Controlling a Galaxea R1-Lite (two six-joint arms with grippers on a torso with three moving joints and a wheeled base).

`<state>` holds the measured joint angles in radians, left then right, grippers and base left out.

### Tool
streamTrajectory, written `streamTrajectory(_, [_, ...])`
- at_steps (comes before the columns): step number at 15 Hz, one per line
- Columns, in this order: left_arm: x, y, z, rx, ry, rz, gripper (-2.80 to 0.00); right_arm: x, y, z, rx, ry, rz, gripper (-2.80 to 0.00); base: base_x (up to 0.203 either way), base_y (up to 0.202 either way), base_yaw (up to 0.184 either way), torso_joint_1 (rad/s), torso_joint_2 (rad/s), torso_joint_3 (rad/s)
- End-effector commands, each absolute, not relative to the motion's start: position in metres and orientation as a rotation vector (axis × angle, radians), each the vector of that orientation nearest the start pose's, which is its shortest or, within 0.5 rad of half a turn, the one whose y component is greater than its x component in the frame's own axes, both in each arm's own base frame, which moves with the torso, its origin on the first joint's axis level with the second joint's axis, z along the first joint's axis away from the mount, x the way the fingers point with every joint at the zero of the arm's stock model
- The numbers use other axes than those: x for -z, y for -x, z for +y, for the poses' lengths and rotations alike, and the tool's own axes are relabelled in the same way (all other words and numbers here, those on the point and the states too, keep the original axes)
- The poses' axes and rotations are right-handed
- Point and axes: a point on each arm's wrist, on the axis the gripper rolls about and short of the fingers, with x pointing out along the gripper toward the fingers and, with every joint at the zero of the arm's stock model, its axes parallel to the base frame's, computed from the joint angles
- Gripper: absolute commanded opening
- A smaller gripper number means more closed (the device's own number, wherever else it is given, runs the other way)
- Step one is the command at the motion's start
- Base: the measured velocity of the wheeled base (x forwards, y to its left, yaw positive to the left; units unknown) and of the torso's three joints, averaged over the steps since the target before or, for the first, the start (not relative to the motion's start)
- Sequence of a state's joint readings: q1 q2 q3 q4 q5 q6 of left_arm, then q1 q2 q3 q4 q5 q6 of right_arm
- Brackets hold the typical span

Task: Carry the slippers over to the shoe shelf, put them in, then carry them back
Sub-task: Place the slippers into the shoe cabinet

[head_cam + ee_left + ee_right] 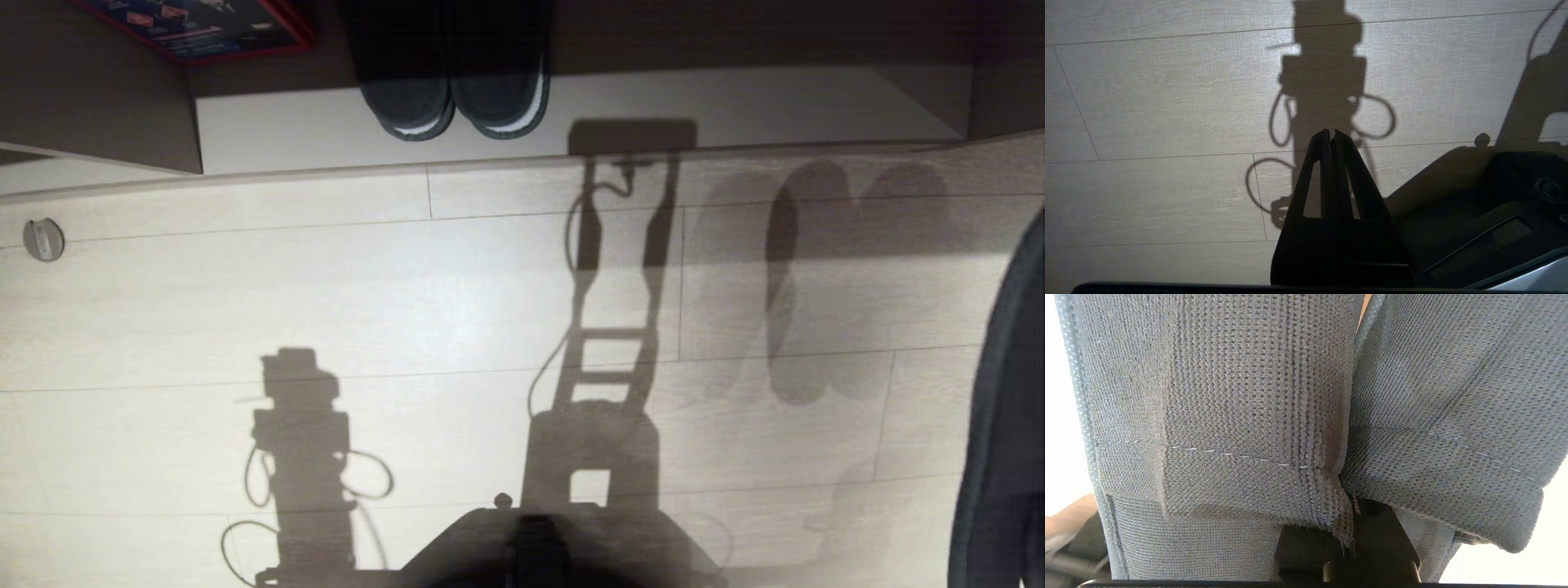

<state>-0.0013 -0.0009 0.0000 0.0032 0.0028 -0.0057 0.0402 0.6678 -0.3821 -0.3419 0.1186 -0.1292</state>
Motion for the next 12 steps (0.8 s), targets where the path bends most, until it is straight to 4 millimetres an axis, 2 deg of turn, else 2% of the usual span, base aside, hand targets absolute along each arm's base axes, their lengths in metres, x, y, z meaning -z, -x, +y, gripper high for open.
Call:
streamTrajectory(1, [-0.075, 0.023, 0.000, -0.002, 0.006, 0.005, -2.80, -0.214, -0.111, 0.008, -0.183, 0.147, 0.071, -2.80, 0.000, 0.000, 0.000, 0.000, 0.00, 0.000])
streamTrajectory(8, [-0.075, 0.023, 0.000, -0.002, 0.006, 0.003, -2.80, -0.235, -0.202, 0.016, -0.201, 0.245, -0.126, -2.80, 0.000, 0.000, 0.000, 0.000, 0.00, 0.000])
streamTrajectory(9, [-0.075, 0.023, 0.000, -0.002, 0.006, 0.003, -2.80, -0.248, -0.212, 0.017, -0.192, 0.248, -0.179, -2.80, 0.000, 0.000, 0.000, 0.000, 0.00, 0.000])
streamTrajectory(12, [-0.075, 0.023, 0.000, -0.002, 0.006, 0.003, -2.80, -0.274, -0.228, 0.018, -0.175, 0.251, -0.274, -2.80, 0.000, 0.000, 0.000, 0.000, 0.00, 0.000])
